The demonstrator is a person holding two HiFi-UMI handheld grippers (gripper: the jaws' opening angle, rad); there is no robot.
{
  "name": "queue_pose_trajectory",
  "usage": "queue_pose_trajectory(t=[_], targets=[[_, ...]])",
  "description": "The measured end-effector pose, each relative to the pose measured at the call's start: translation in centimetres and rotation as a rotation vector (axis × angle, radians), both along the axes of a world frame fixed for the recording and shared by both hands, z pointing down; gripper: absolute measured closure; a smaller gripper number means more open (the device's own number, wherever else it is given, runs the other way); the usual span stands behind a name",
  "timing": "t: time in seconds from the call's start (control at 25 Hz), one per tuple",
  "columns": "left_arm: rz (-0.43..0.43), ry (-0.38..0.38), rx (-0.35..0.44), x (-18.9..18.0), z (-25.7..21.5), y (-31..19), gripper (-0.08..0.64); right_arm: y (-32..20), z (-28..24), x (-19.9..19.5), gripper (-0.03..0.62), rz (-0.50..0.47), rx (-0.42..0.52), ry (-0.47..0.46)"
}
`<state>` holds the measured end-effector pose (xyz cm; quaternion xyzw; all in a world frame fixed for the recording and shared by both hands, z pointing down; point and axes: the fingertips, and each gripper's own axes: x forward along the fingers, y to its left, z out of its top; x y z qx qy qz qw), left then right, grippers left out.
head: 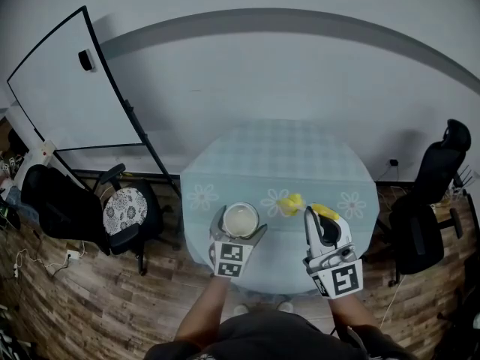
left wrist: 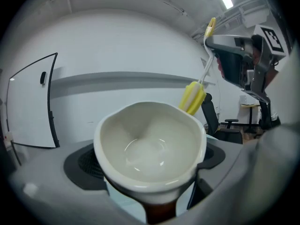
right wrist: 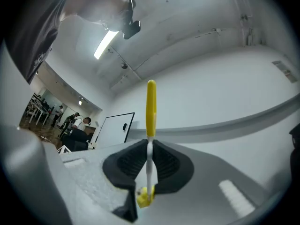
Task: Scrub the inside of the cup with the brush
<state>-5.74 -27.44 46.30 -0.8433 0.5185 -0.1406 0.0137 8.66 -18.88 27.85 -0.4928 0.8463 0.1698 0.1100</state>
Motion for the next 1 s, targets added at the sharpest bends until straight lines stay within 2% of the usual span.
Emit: queue_pose_trajectory(t=[0.32,0.52,0.72,1.0], targets=[[-0.015,0.006,-0.05,-0.4,1.7,-0.5,-0.008,-2.1,3.6,0.6,0.554,0.034,-0.089,0.018],[-0.016,0.005,-0.105,-0.3,4.5,-1.3,-0.008,-3.7,6.5,0.9,0.554,0.048,-0.147,0.024],[-0.005,-0.001,-0.179,0.2,8.4,-2.0,-0.008,-5.8,9.8,1.3,0.554,0.056,-0.217,0.03],[0.012,-0.018,-0.303,1.7,16.1,-2.6,-0.008,-8.0,15.3,2.2,0.554,0.065,-0.317,0.037]])
